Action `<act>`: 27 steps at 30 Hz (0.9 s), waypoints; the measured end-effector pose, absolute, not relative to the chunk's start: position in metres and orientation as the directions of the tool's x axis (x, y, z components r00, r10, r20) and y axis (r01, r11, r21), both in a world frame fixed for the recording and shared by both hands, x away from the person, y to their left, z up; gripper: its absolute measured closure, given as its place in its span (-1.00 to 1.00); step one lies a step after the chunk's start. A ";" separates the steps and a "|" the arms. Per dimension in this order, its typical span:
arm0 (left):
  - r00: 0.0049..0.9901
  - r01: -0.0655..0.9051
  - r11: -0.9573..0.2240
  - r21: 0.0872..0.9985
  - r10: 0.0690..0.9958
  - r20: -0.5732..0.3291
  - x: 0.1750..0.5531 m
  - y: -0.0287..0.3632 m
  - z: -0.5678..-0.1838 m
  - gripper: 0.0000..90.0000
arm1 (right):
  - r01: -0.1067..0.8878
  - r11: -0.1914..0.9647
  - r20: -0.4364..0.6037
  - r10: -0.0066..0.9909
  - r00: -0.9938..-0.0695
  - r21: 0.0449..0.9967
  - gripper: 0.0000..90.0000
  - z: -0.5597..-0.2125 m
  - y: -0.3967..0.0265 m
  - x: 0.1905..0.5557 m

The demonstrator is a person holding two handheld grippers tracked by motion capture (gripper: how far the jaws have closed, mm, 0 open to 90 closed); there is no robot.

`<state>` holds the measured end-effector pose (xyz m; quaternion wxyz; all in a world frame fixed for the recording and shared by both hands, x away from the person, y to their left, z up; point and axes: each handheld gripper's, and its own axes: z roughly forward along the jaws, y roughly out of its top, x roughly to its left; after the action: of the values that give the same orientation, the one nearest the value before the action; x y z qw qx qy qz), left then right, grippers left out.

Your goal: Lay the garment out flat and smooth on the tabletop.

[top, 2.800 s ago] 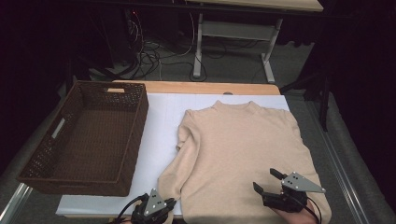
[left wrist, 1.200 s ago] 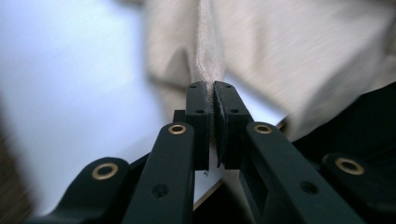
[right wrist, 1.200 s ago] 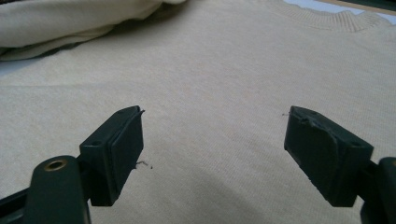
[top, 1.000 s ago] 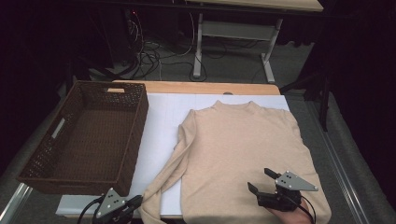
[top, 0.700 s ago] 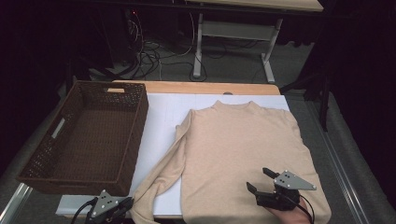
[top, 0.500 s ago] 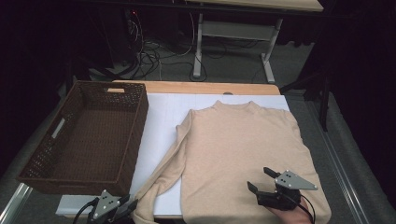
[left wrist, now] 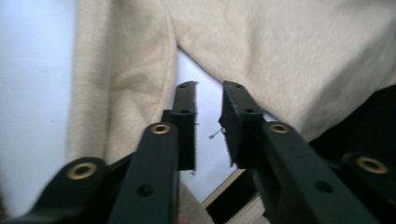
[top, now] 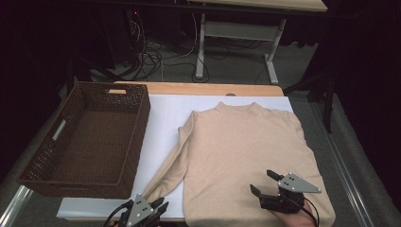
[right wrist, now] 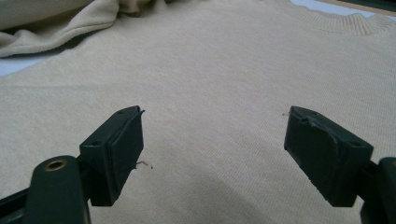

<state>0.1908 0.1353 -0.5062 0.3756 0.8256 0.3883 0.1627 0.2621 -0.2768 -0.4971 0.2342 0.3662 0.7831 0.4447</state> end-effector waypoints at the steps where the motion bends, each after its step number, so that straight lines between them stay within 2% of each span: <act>1: 0.640 0.534 -0.423 0.732 0.768 -0.022 0.192 0.135 -0.510 0.28 | 0.367 0.334 -0.038 0.783 -0.621 0.868 -0.55 -0.497 -0.277 0.262; 4: 0.636 0.535 -0.450 0.715 0.772 0.010 0.191 0.139 -0.517 0.08 | 0.367 0.336 -0.039 0.781 -0.623 0.867 -0.55 -0.497 -0.276 0.262; 7: 0.643 0.546 -0.472 0.692 0.766 0.016 0.191 0.145 -0.522 0.08 | 0.369 0.332 -0.030 0.777 -0.628 0.868 -0.55 -0.498 -0.273 0.262; 10: 0.652 0.546 -0.482 0.686 0.758 0.013 0.191 0.150 -0.521 0.19 | 0.360 0.330 -0.017 0.757 -0.653 0.873 -0.50 -0.496 -0.262 0.263; 15: 0.655 0.547 -0.473 0.691 0.755 -0.002 0.193 0.158 -0.520 0.39 | 0.349 0.381 -0.017 0.696 -0.718 0.856 -0.17 -0.490 -0.221 0.272; 20: 0.653 0.554 -0.466 0.690 0.757 -0.013 0.194 0.161 -0.520 0.53 | 0.324 0.448 -0.012 0.601 -0.799 0.833 0.01 -0.492 -0.158 0.285; 21: 0.655 0.549 -0.472 0.690 0.756 -0.004 0.194 0.161 -0.520 0.60 | 0.320 0.469 -0.003 0.566 -0.824 0.823 0.05 -0.496 -0.134 0.290; 22: 0.657 0.546 -0.476 0.689 0.754 0.000 0.194 0.161 -0.521 0.60 | 0.320 0.469 -0.003 0.566 -0.824 0.823 0.05 -0.496 -0.134 0.290; 25: 0.653 0.556 -0.464 0.690 0.757 -0.018 0.196 0.165 -0.521 0.78 | 0.297 0.518 -0.009 0.508 -0.861 0.802 0.11 -0.501 -0.093 0.295; 27: 0.655 0.558 -0.459 0.691 0.755 -0.027 0.197 0.167 -0.521 0.84 | 0.295 0.546 0.000 0.476 -0.879 0.784 0.15 -0.505 -0.068 0.298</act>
<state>0.1966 0.1669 -0.5211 0.3439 0.8421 0.3900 0.1433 0.2984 -0.0678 -0.5046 0.1071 0.2211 0.8725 0.4223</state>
